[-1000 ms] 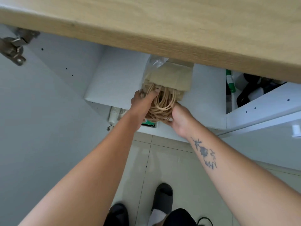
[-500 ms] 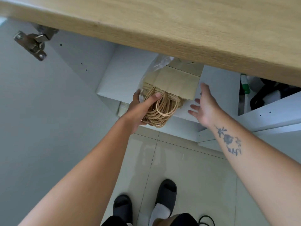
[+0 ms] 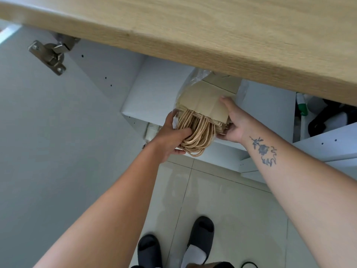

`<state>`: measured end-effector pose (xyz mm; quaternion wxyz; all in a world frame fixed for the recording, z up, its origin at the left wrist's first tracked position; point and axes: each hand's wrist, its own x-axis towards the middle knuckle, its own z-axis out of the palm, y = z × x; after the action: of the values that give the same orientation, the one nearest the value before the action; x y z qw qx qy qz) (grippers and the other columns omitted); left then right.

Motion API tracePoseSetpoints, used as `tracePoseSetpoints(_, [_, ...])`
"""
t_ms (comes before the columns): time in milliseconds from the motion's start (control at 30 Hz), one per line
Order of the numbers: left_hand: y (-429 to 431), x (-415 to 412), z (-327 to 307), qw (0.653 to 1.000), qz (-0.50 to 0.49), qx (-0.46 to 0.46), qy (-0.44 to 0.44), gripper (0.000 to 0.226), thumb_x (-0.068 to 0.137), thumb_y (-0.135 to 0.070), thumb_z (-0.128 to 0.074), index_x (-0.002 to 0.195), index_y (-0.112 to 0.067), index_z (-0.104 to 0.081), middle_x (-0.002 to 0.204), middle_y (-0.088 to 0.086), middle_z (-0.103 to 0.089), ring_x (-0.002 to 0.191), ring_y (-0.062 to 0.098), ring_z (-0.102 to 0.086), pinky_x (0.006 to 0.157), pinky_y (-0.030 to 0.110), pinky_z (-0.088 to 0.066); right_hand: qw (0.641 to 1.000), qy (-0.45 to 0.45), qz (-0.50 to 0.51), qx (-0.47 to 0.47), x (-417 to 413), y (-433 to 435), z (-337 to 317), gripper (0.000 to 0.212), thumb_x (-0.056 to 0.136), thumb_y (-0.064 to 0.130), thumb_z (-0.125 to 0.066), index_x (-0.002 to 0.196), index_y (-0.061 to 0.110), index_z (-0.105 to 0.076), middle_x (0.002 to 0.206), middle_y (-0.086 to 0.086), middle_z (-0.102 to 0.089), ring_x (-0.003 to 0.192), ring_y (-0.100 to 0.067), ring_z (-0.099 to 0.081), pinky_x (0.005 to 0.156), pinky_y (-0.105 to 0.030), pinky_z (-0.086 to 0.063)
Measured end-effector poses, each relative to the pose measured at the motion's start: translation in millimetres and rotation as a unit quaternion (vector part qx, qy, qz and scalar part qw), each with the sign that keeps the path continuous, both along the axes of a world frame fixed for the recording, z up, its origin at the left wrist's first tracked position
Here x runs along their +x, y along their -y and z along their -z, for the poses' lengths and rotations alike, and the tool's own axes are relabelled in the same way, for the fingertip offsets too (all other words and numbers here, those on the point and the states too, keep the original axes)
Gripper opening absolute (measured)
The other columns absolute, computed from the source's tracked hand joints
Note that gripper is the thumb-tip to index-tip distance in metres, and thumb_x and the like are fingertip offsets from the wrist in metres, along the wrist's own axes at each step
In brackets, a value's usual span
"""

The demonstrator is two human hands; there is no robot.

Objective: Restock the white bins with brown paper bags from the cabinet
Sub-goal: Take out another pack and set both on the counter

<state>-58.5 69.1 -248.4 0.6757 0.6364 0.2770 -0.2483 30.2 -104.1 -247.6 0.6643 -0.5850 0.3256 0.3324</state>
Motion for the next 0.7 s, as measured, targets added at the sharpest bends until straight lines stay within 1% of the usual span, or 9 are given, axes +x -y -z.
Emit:
tracePoseSetpoints(67, [-2.7,-3.2,-0.5,1.0,0.007,0.003,0.005,0.07,0.087,-0.013,-0.065,0.133,-0.054,-0.032,0.12,0.001,-0.067,0.102,0.024,-0.071,0.085,0.051,-0.059,1.0,-0.005,0.006,0.018,-4.3,-1.4,-2.3,0.048,0.08,0.054,-0.068,0.104,0.014,-0.06,0.105,-0.014,-0.066,0.101,-0.031,-0.066,0.094,-0.047,-0.051])
tracePoseSetpoints(100, [-4.9,-5.7,-1.8,1.0,0.012,0.004,0.007,0.068,0.087,-0.011,-0.064,0.133,-0.052,-0.034,0.118,0.002,-0.068,0.1,0.024,-0.072,0.084,0.05,-0.06,1.0,-0.007,0.01,0.023,-7.5,-2.2,-2.4,0.047,0.081,0.053,-0.068,0.103,0.013,-0.059,0.105,-0.014,-0.066,0.102,-0.032,-0.065,0.097,-0.051,-0.048])
tracePoseSetpoints(167, [-10.5,-12.2,-6.6,1.0,0.022,0.009,0.005,0.067,0.088,-0.009,-0.064,0.132,-0.05,-0.035,0.116,0.003,-0.068,0.099,0.024,-0.072,0.084,0.049,-0.06,0.999,-0.014,0.025,0.028,-16.7,-3.4,-2.5,0.047,0.081,0.05,-0.07,0.105,0.012,-0.058,0.106,-0.015,-0.065,0.103,-0.033,-0.065,0.095,-0.052,-0.05])
tracePoseSetpoints(267, [-19.2,-25.1,-16.6,0.999,0.036,0.032,0.0,0.07,0.087,-0.007,-0.064,0.13,-0.052,-0.031,0.112,0.006,-0.069,0.101,0.028,-0.071,0.087,0.05,-0.059,0.998,-0.022,0.042,0.051,-35.4,-5.0,-3.1,0.051,0.08,0.046,-0.073,0.114,0.012,-0.057,0.111,-0.015,-0.064,0.105,-0.031,-0.063,0.091,-0.049,-0.052])
tracePoseSetpoints(333, [-23.9,-36.2,-25.0,0.998,0.041,0.04,0.002,0.074,0.086,-0.005,-0.064,0.134,-0.049,-0.031,0.108,0.009,-0.071,0.1,0.029,-0.072,0.086,0.05,-0.059,0.996,-0.031,0.042,0.069,-49.1,-7.6,-4.5,0.054,0.078,0.045,-0.074,0.118,0.013,-0.058,0.113,-0.014,-0.065,0.107,-0.031,-0.063,0.092,-0.048,-0.052])
tracePoseSetpoints(467, [-35.7,-64.8,-44.7,0.999,0.039,0.024,0.012,0.072,0.087,0.0,-0.063,0.13,-0.05,-0.034,0.109,0.013,-0.069,0.1,0.031,-0.071,0.085,0.049,-0.06,0.994,-0.045,0.031,0.094,-76.3,-16.7,-15.3,0.05,0.079,0.044,-0.072,0.117,0.015,-0.06,0.112,-0.015,-0.066,0.105,-0.032,-0.06,0.1,-0.052,-0.044])
tracePoseSetpoints(533, [-43.8,-81.0,-57.5,0.999,0.033,0.023,0.019,0.073,0.089,0.002,-0.062,0.136,-0.045,-0.033,0.104,0.013,-0.067,0.097,0.029,-0.07,0.083,0.046,-0.06,0.993,-0.05,0.034,0.105,-92.4,-23.3,-26.3,0.047,0.08,0.043,-0.071,0.116,0.014,-0.06,0.109,-0.015,-0.067,0.103,-0.032,-0.061,0.1,-0.052,-0.045])
tracePoseSetpoints(600, [-52.4,-99.3,-73.8,0.999,0.024,0.021,0.023,0.075,0.09,0.005,-0.061,0.142,-0.038,-0.031,0.097,0.01,-0.067,0.088,0.025,-0.069,0.077,0.039,-0.061,0.992,-0.049,0.034,0.107,-111.2,-32.0,-39.4,0.045,0.081,0.043,-0.07,0.116,0.016,-0.06,0.106,-0.015,-0.068,0.099,-0.031,-0.062,0.097,-0.052,-0.048])
tracePoseSetpoints(700, [-68.9,-132.1,-103.9,1.0,0.017,0.023,0.005,0.08,0.09,0.006,-0.062,0.149,-0.034,-0.027,0.097,0.007,-0.066,0.083,0.02,-0.069,0.07,0.03,-0.061,0.992,-0.052,0.021,0.111,-145.4,-48.2,-65.4,0.053,0.081,0.046,-0.069,0.124,0.017,-0.058,0.112,-0.015,-0.069,0.101,-0.032,-0.063,0.088,-0.051,-0.054])
